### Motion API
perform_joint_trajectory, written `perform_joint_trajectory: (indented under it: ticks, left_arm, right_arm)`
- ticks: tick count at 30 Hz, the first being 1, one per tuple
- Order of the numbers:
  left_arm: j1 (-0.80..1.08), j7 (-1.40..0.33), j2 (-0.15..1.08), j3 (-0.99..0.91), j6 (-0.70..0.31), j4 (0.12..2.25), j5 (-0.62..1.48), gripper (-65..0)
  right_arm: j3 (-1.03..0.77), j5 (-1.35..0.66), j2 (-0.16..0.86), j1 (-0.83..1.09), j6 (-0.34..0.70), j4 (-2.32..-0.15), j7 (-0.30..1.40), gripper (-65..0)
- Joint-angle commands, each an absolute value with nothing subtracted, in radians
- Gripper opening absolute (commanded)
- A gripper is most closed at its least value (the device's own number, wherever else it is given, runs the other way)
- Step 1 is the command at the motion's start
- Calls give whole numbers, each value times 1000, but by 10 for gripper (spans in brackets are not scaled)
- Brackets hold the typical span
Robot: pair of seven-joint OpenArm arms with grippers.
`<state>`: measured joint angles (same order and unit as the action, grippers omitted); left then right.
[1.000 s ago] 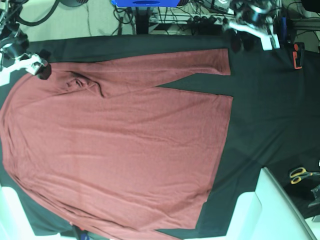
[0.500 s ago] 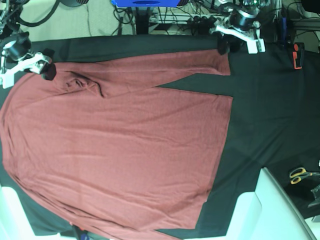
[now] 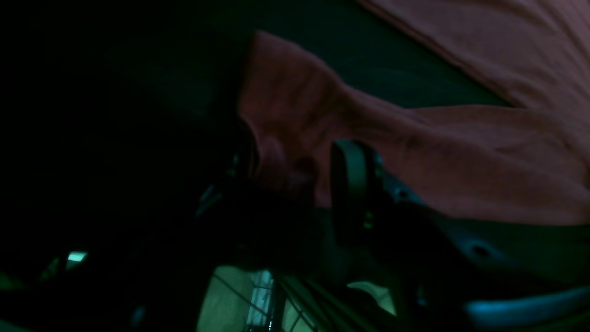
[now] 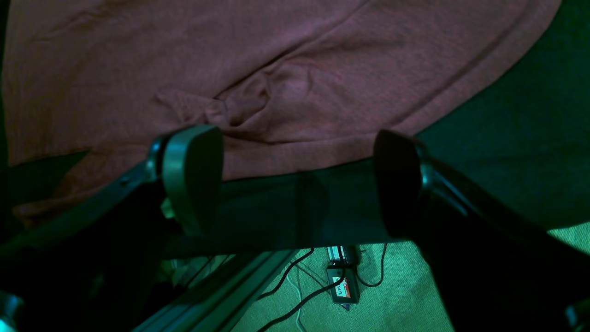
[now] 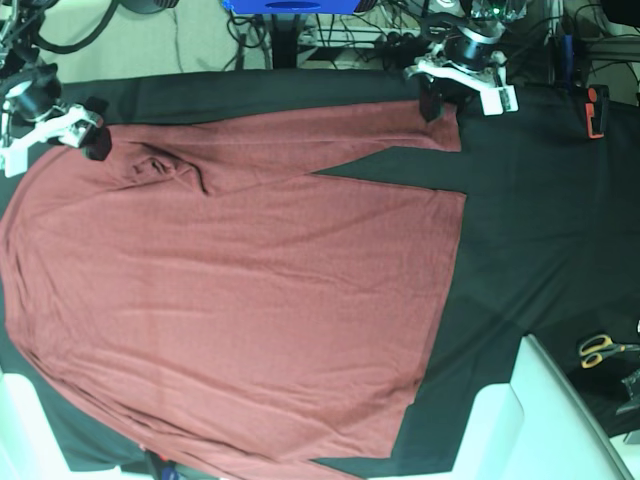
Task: Fold the T-shirt properly
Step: 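Lower both grippers onto the shirt's shoulder edges and pinch the fabric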
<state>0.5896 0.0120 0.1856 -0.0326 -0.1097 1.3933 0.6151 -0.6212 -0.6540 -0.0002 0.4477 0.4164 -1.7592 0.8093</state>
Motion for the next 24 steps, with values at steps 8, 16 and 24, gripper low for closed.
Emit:
perform_joint_trajectory:
  ticks: [8,16,24]
  left_arm:
    - [585,-33,186,-30,-108,1391,619,-393]
    - [582,-33,173,-31,-108,1391,619,-650]
    - [562,-140,171,-38,-108,1402,621,-650]
  right_arm:
    - [-630,-668,10,437,424,-1771,789,-170]
    - [-809,-668,10,303,424,-1561,796,-170]
    - [-857,-668,116,186,424,-1293,791,-273]
